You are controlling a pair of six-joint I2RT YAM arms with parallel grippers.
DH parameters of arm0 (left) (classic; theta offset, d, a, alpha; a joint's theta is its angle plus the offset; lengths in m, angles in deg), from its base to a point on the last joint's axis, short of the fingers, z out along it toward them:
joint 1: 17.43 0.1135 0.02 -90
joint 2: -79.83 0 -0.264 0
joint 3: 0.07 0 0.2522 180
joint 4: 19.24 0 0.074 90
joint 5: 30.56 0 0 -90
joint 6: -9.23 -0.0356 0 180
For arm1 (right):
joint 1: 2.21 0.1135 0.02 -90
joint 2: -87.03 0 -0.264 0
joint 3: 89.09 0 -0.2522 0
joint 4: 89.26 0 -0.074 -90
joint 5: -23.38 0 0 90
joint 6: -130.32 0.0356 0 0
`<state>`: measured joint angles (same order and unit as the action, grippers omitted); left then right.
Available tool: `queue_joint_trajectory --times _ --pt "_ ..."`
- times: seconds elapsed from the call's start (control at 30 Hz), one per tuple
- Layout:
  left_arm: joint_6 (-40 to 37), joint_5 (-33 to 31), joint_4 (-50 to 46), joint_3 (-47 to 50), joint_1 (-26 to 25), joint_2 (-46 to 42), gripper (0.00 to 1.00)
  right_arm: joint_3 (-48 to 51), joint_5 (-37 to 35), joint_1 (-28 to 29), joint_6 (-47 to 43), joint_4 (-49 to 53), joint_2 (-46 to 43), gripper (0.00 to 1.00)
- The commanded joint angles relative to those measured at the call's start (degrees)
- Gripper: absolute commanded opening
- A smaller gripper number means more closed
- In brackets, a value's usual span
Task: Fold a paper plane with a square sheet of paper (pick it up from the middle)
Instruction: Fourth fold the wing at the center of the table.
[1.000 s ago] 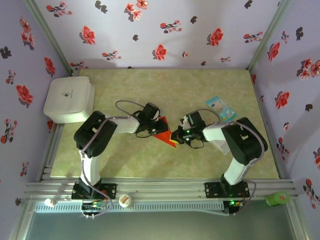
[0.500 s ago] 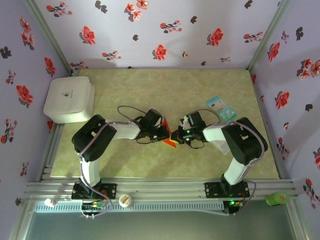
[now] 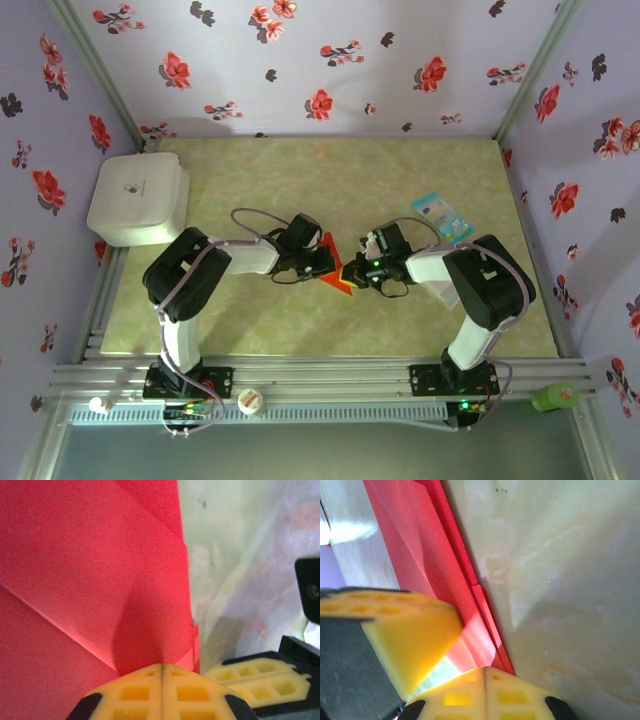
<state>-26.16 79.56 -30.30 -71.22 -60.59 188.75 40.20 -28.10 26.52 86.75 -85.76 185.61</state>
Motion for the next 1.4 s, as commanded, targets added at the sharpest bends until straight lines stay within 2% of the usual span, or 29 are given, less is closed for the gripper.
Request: queue_joint_trajectory --times 0.0,0.3,0.5,0.63,0.8,1.03,1.17,1.37 --pt "-3.01 -5.18 -3.14 -1.05 4.39 2.8 0.04 3.13 -6.1 0.05 -1.96 10.19 2.58 0.0" --pt "-6.32 -3.52 -5.25 -5.25 12.0 5.17 0.07 3.81 -5.21 0.01 -2.74 10.35 2.3 0.0" --pt "-8.51 -2.69 -8.5 -8.25 13.91 3.21 0.09 3.49 -4.95 0.01 -3.33 11.01 2.36 0.0" --pt "-9.01 -0.99 -8.14 -8.3 13.24 -0.25 0.1 2.92 -5.17 0.01 -3.4 11.48 2.12 0.0" --pt "-7.25 1.12 -3.53 -6.46 9.96 -2.95 0.14 2.02 -5.51 0.02 -3.71 12.62 1.52 0.0" --pt "-4.9 2.42 0.54 -4.9 5.48 1.05 0.14 1.41 -5.83 0.01 -4.32 13.96 1.35 0.0" --pt "-3.2 2.34 3.85 -2.38 5.28 2.83 0.16 1.35 -5.94 0.02 -4.32 13.96 1.7 0.0" --pt "-3.83 1.83 3.68 -0.69 5.28 3.89 0.15 0.98 -5.87 0.04 -4.01 13.87 1.04 0.0"
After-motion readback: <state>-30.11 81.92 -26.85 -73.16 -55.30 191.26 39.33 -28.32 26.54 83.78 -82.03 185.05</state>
